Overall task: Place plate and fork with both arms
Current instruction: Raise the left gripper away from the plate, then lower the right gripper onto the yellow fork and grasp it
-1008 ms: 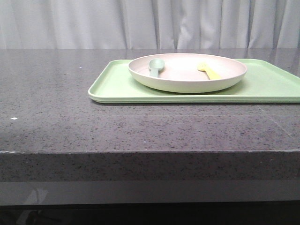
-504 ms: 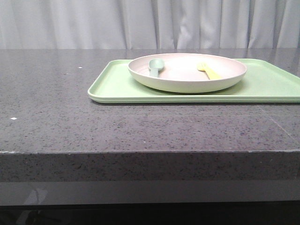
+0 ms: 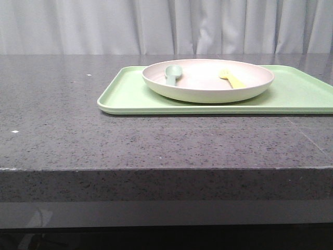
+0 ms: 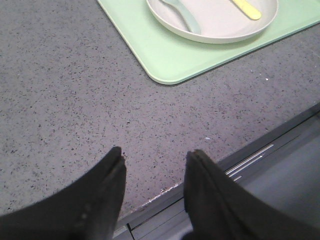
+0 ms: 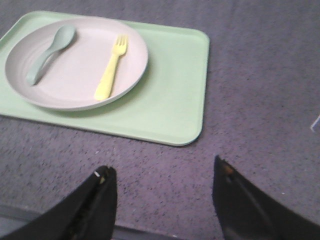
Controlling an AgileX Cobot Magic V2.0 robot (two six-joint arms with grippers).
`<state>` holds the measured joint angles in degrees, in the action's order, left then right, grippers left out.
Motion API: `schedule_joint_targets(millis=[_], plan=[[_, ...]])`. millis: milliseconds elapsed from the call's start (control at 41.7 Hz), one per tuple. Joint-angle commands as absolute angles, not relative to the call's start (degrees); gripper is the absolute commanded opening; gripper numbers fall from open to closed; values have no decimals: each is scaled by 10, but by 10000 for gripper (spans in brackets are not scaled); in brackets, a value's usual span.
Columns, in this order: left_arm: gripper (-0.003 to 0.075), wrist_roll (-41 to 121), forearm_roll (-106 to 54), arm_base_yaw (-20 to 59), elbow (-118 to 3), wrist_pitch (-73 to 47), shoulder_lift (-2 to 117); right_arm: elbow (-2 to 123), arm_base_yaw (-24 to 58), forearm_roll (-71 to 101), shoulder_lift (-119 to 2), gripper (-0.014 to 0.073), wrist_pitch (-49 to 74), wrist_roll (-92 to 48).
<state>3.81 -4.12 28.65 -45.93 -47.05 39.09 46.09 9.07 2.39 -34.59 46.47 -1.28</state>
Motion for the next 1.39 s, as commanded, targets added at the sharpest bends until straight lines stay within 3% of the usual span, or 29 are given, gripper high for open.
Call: schedule_joint_targets(millis=[0,360,600,960,1368], plan=[[293,40,-50,290,-474,-430,391,503,130,27,-389,449,456,-40],[293,40,-50,290,-474,-430,391,608,251,27,-575,446,471,-45],[293,40,-50,290,-474,-430,391,726,250,27,-710,341,539,-42],[293,40,-50,290,-474,-430,391,913,247,-20,-897,341,635,60],[293,40,-50,290,-474,-430,391,1072,190,-6,-1040,341,683,101]])
